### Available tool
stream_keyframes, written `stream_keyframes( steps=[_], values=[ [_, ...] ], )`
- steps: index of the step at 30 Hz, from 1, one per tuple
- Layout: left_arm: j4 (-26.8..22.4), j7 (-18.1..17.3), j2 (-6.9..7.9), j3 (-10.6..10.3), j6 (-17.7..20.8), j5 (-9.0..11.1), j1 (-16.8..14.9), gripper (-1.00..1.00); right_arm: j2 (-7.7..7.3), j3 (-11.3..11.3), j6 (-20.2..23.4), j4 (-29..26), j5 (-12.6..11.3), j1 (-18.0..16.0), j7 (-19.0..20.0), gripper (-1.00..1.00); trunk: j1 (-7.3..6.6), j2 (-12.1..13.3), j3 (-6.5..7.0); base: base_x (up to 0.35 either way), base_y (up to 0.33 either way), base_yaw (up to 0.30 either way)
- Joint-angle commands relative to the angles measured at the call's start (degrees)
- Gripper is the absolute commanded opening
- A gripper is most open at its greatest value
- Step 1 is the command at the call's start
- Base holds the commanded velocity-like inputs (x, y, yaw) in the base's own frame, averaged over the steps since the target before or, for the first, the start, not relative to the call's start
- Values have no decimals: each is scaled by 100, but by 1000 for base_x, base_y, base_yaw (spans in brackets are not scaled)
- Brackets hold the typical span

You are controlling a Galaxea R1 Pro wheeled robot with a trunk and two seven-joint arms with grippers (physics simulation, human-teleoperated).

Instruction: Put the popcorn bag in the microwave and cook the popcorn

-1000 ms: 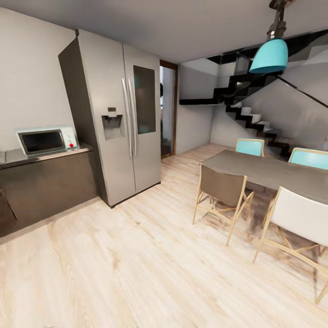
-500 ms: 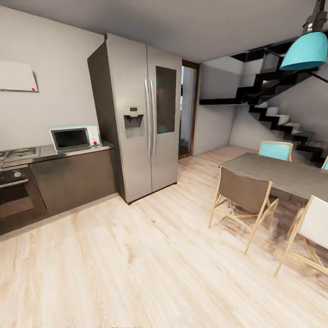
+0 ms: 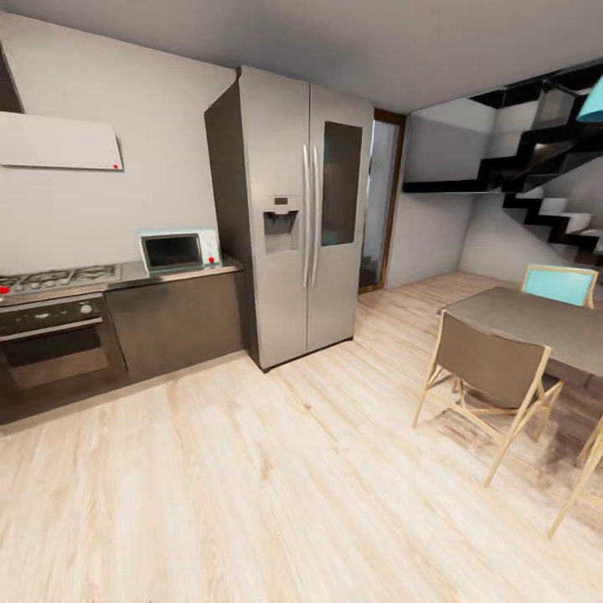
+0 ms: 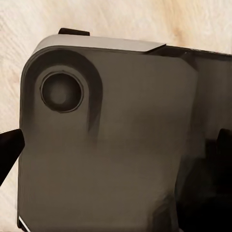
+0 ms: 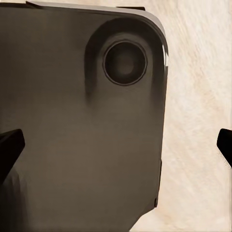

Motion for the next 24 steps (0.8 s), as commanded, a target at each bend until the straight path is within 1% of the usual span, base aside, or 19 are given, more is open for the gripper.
stream_keyframes(
  steps=[1,24],
  values=[
    [-5,-1,-2,11,-8,49,-2,100,-1,2,-18,3,1,-1,-2,100,0,-2,-4,0,0,245],
    [-5,-1,6,11,-8,40,-2,100,13,11,-12,0,10,-1,1,100,0,-2,-4,0,0,245]
  ],
)
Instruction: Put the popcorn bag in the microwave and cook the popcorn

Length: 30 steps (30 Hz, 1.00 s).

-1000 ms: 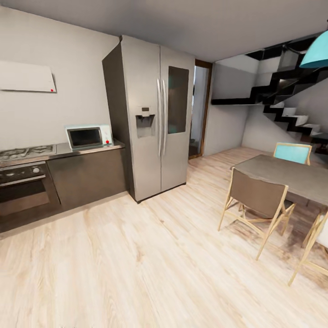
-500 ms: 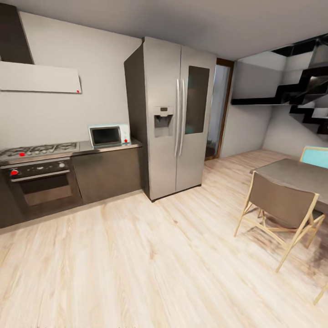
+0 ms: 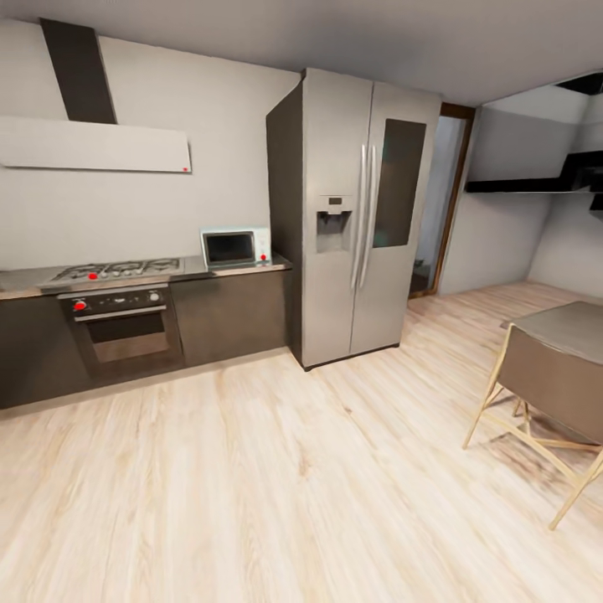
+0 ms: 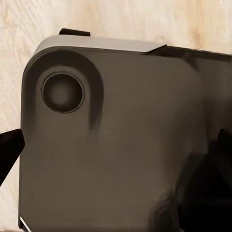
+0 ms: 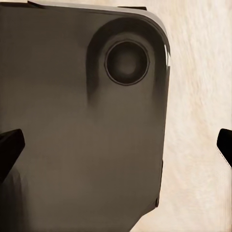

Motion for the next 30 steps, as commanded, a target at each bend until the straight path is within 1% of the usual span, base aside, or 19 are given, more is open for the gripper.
stream_keyframes(
  steps=[1,5,18,30],
  values=[
    [-4,-1,-1,11,-9,49,-1,100,0,2,-21,3,1,-1,-2,100,0,-2,-4,0,0,245],
    [-12,-1,-9,12,-9,49,0,100,-6,-1,-18,4,1,-1,6,100,0,-2,-4,0,0,148],
    [-19,7,-17,20,-4,47,-1,100,-17,23,-18,3,20,-1,12,100,0,-2,-4,5,0,5],
    [-10,-1,-10,17,0,46,0,100,-18,29,-18,5,19,-1,12,100,0,-2,-4,297,0,0]
  ],
)
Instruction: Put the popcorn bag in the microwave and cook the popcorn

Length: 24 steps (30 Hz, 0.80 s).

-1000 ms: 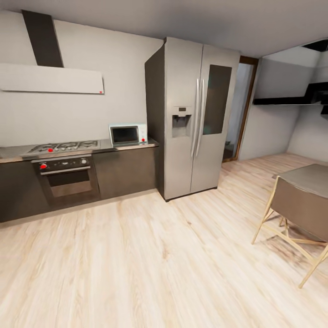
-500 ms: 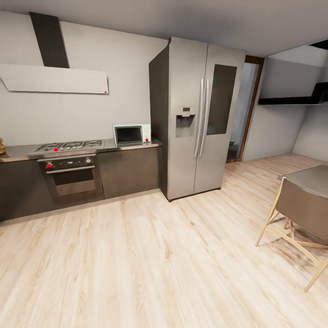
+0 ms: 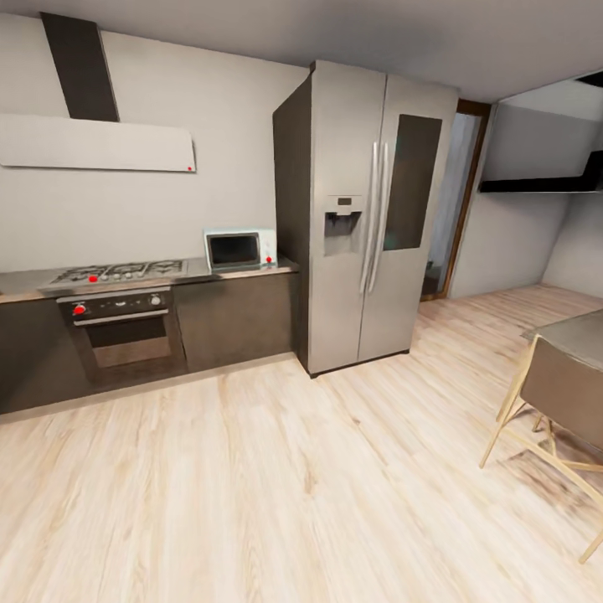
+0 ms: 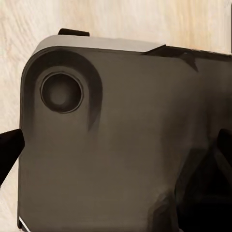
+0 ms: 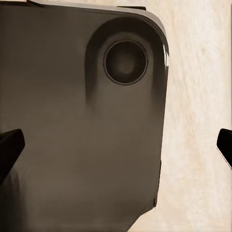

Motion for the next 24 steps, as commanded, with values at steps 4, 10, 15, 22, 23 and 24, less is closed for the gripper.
stream_keyframes(
  steps=[4,10,15,22,23,24],
  values=[
    [-5,-1,-2,14,-10,52,2,100,-1,4,-20,-1,3,-1,1,100,3,-2,-4,292,0,0],
    [-3,-1,-2,14,-10,53,0,100,-1,5,-20,1,3,-1,1,100,3,-2,-4,286,0,0],
    [-3,-1,-2,14,-10,53,1,100,-1,5,-22,1,3,-1,1,100,3,-2,-4,243,0,0],
    [-2,-1,-2,14,-10,53,1,100,-1,-6,-22,2,-6,-1,1,100,3,-2,-4,202,0,0],
    [-1,-1,-2,14,-10,53,1,100,-1,-9,-21,1,-9,-1,1,100,3,-2,-4,246,0,0],
    [-2,-1,-2,14,-10,53,-2,100,8,-9,-21,1,-7,-1,1,100,3,-2,-4,260,0,0]
  ],
)
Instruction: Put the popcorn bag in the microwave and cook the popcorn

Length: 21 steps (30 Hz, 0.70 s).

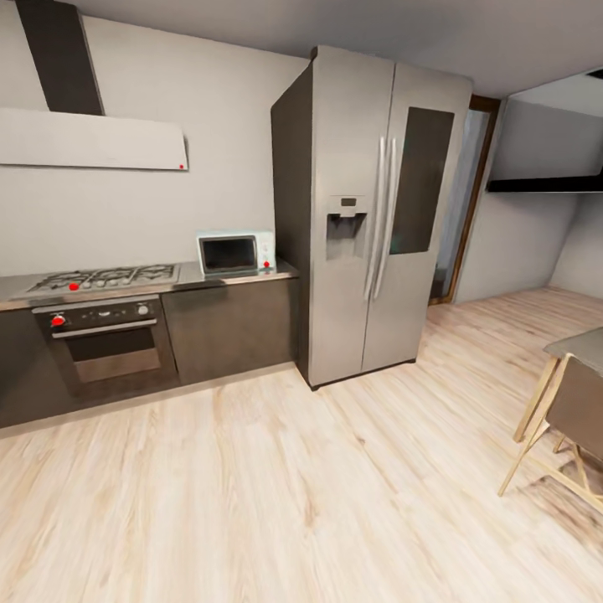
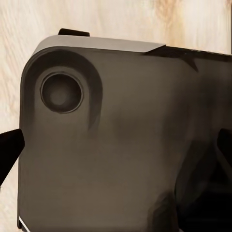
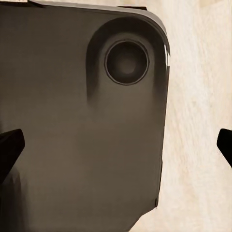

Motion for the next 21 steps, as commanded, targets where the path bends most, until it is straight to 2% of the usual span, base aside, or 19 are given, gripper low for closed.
stream_keyframes(
  steps=[1,6,21],
  values=[
    [-2,-1,-2,12,-11,49,2,100,12,3,-21,1,5,-1,1,100,3,-2,-4,267,0,0],
    [1,-1,-5,6,-11,46,0,100,51,-30,-28,-44,2,-1,1,100,3,-2,-4,286,0,0],
    [-6,-1,-11,12,-12,43,6,100,29,-34,-27,-53,12,-1,1,100,3,-2,-4,282,0,0]
  ],
)
